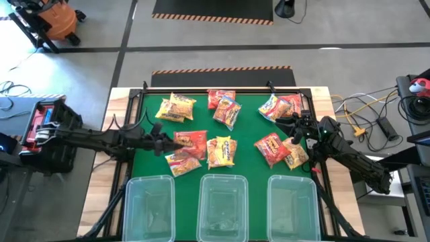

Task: Sort Maruchan noodles
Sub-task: Put the orange noodle pack into the left transparent bin

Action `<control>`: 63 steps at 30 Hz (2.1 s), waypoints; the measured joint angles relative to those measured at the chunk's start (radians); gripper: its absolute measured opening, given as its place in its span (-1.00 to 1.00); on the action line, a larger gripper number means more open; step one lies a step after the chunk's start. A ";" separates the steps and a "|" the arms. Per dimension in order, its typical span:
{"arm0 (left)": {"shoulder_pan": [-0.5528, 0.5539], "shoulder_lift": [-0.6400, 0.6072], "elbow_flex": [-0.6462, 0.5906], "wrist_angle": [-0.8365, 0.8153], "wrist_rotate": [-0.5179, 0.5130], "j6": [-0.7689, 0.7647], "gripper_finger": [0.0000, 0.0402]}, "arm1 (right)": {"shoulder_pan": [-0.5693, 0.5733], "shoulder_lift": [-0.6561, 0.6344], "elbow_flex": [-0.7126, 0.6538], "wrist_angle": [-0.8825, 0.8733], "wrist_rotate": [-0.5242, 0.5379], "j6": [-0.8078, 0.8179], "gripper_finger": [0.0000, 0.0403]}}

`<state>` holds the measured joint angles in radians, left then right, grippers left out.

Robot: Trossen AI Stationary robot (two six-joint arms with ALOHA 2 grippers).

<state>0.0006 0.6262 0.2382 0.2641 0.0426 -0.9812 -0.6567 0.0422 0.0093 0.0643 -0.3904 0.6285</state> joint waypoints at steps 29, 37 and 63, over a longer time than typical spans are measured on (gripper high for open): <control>-0.167 0.002 0.691 -1.189 0.189 0.405 -0.39 | 0.000 0.000 0.000 0.000 0.000 0.000 -0.12; -0.223 0.004 0.703 -1.298 0.248 0.341 -0.39 | 0.000 0.000 0.000 0.000 0.000 0.000 -0.12; -0.314 0.121 0.764 -1.476 0.312 0.303 -0.39 | 0.000 0.000 0.000 0.000 0.000 0.000 -0.12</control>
<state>-0.3133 0.7474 1.0024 -1.2123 0.3542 -0.6782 -0.6567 0.0425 0.0094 0.0643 -0.3904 0.6289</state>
